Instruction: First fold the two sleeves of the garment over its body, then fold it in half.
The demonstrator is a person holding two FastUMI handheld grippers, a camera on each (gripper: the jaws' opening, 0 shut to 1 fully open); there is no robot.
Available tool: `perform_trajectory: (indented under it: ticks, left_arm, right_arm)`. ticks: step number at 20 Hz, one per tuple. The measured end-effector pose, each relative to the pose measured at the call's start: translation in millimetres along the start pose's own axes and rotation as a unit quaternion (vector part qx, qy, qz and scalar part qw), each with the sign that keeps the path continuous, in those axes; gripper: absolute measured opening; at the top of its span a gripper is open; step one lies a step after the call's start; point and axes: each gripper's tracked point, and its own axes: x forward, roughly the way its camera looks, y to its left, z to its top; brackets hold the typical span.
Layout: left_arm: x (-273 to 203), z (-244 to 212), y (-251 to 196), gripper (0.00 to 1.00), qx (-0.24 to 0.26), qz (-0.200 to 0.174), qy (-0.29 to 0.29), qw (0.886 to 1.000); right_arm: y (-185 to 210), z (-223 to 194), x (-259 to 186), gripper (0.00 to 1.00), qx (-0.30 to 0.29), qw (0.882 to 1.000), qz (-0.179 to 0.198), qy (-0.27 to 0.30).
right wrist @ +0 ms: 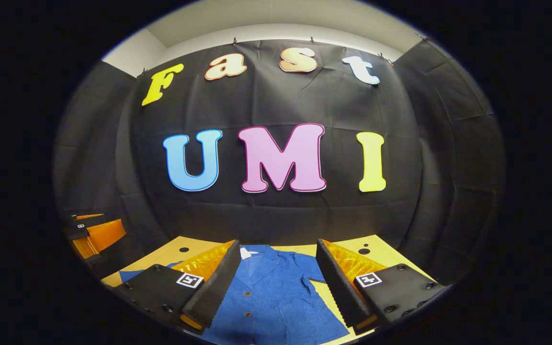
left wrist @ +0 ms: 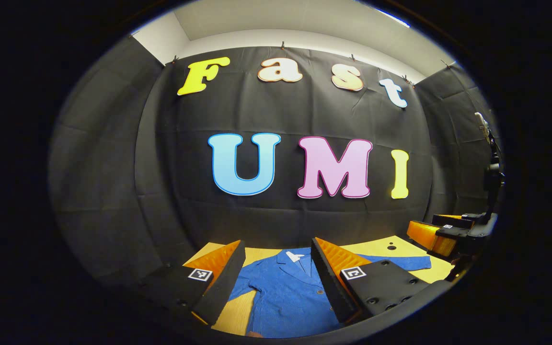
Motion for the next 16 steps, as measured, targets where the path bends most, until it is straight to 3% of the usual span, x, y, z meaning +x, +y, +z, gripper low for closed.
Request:
perform_trajectory:
  ticks: [3,4,10,11,12,13,14,16]
  left_arm:
    - [4.8,-1.9,-0.4,0.79,0.001,0.003,0.004,1.000]
    - [6.4,-3.8,-1.0,0.80,0.002,0.004,0.006,1.000]
    - [21.8,-12.6,-12.8,0.80,0.005,0.009,0.023,1.000]
    - [25.0,-14.4,-15.8,0.80,0.006,0.011,0.028,1.000]
    - [26.6,-15.9,-18.3,0.80,0.008,0.012,0.031,0.999]
    - [29.5,-16.4,-20.9,0.80,0.011,0.015,0.034,0.999]
    - [33.1,-19.1,-23.7,0.80,0.015,0.018,0.038,0.999]
    - [39.0,-24.0,-30.7,0.80,0.018,0.022,0.048,0.998]
  right_arm:
    - [-7.7,-9.1,10.8,0.95,0.001,1.000,-0.003,0.011]
    - [-10.4,-12.0,14.3,0.99,0.002,1.000,-0.004,0.015]
    - [-50.6,-40.7,47.6,0.94,-0.001,0.999,-0.031,0.045]
    - [-68.7,-49.8,56.7,0.99,-0.002,0.997,-0.047,0.055]
    - [-84.0,-56.8,63.9,0.94,0.000,0.996,-0.060,0.064]
    - [-101.3,-64.4,71.2,0.99,0.006,0.994,-0.075,0.076]
    - [-120.3,-72.6,78.9,0.94,0.012,0.992,-0.091,0.085]
    - [-162.2,-89.2,91.6,0.99,0.016,0.987,-0.123,0.101]
